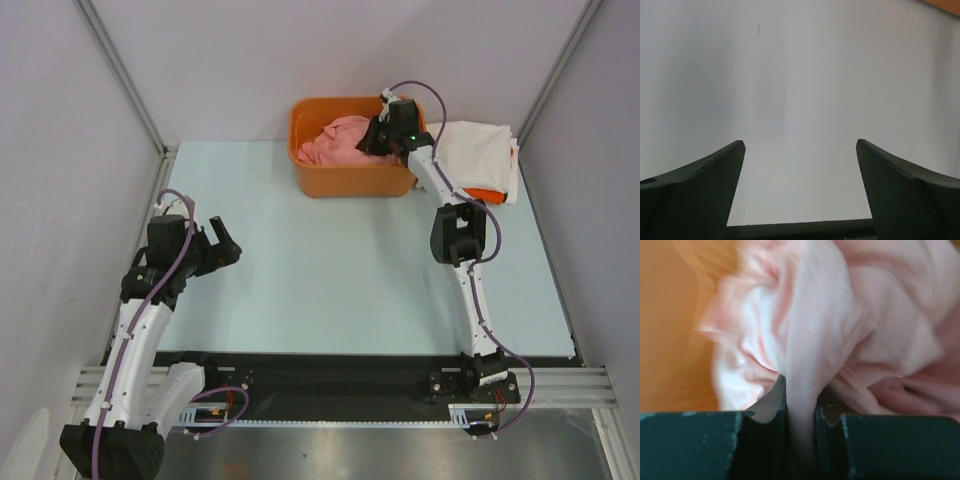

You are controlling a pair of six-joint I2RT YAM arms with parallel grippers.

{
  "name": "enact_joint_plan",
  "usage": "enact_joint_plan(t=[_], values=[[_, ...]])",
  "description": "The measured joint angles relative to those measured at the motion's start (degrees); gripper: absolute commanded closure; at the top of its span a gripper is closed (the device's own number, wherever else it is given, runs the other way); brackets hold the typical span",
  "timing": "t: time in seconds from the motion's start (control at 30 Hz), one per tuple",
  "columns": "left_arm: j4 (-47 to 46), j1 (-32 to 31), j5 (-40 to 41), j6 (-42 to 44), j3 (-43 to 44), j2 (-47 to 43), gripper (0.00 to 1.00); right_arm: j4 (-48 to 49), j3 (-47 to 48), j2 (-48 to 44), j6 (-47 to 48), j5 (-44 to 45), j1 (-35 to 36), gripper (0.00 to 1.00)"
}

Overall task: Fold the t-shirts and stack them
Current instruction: Grab the tshirt from the pile

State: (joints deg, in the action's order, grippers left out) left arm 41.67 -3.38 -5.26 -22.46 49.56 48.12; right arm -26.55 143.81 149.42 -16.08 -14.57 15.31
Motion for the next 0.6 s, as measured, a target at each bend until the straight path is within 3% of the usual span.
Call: enact_joint_plan(t=[0.43, 0.6], values=[[0.0, 0.0, 0.6, 0.0, 0.0, -1.3, 0.00, 9.3, -0.3, -27.2, -8.7, -9.0, 2.6, 1.00], [0.0, 0.0, 0.6, 0.0, 0.0, -1.7, 0.00, 10.9, -0.3, -33.7, -10.5, -11.6, 2.0, 1.00]])
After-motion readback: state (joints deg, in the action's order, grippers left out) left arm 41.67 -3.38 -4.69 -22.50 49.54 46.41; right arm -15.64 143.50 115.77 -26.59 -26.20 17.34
